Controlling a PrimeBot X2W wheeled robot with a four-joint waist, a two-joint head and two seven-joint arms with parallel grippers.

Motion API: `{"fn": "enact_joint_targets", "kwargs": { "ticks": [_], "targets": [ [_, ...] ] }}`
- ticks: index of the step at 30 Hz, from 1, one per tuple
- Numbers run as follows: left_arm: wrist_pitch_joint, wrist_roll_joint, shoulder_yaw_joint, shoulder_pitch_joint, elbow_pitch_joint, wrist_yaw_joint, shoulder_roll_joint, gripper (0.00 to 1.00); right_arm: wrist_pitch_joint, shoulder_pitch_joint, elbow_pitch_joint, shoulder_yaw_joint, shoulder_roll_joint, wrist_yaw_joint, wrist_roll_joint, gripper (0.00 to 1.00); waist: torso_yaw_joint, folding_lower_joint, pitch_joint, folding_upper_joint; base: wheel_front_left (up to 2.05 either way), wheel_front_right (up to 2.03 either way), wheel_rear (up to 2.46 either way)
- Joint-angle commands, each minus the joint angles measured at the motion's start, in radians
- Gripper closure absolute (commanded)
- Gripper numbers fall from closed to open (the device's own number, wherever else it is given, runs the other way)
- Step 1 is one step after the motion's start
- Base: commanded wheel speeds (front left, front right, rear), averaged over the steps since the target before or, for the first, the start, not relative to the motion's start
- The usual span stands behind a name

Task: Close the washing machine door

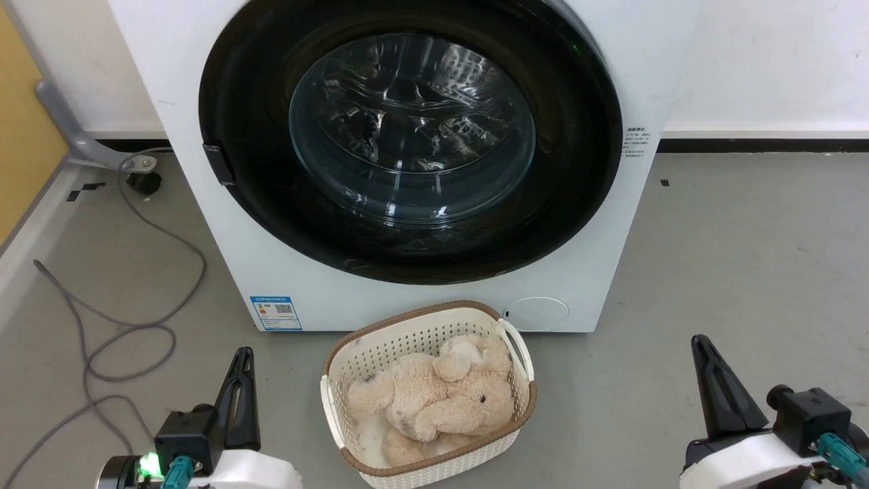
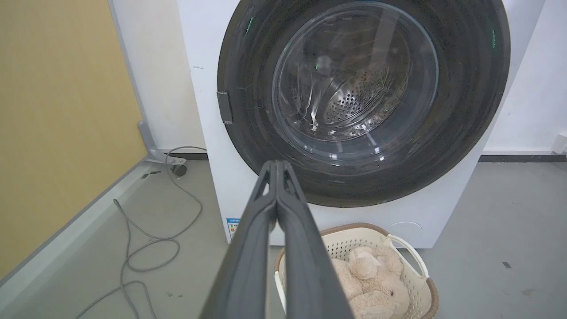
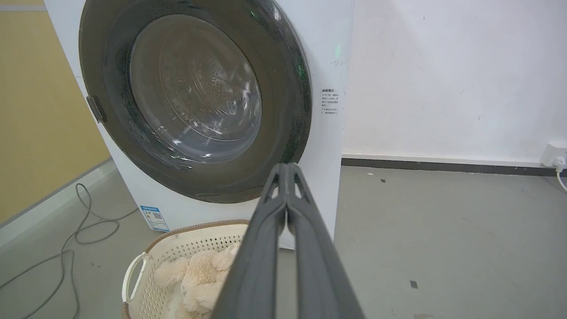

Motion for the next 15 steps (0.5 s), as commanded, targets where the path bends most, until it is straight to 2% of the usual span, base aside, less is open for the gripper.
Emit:
{"fn": "enact_joint_targets", "kwargs": {
  "ticks": [1,15],
  "targets": [
    [0.004,0.008,-0.001,-0.010,-0.006,-0.004,0.001,1.00,0.005,0.000,-0.009,0.003,0.006,0.000,-0.014,1.00,0.001,0.0000,0.000,-0.0001,0.00,0.00,0.00],
    [0.033,0.014,-0.003,-0.015,-0.014,-0.008,0.001,1.00,0.033,0.000,-0.026,0.007,0.010,0.000,-0.031,1.00,0.015,0.0000,0.004,-0.0001,0.00,0.00,0.00]
  ]
}}
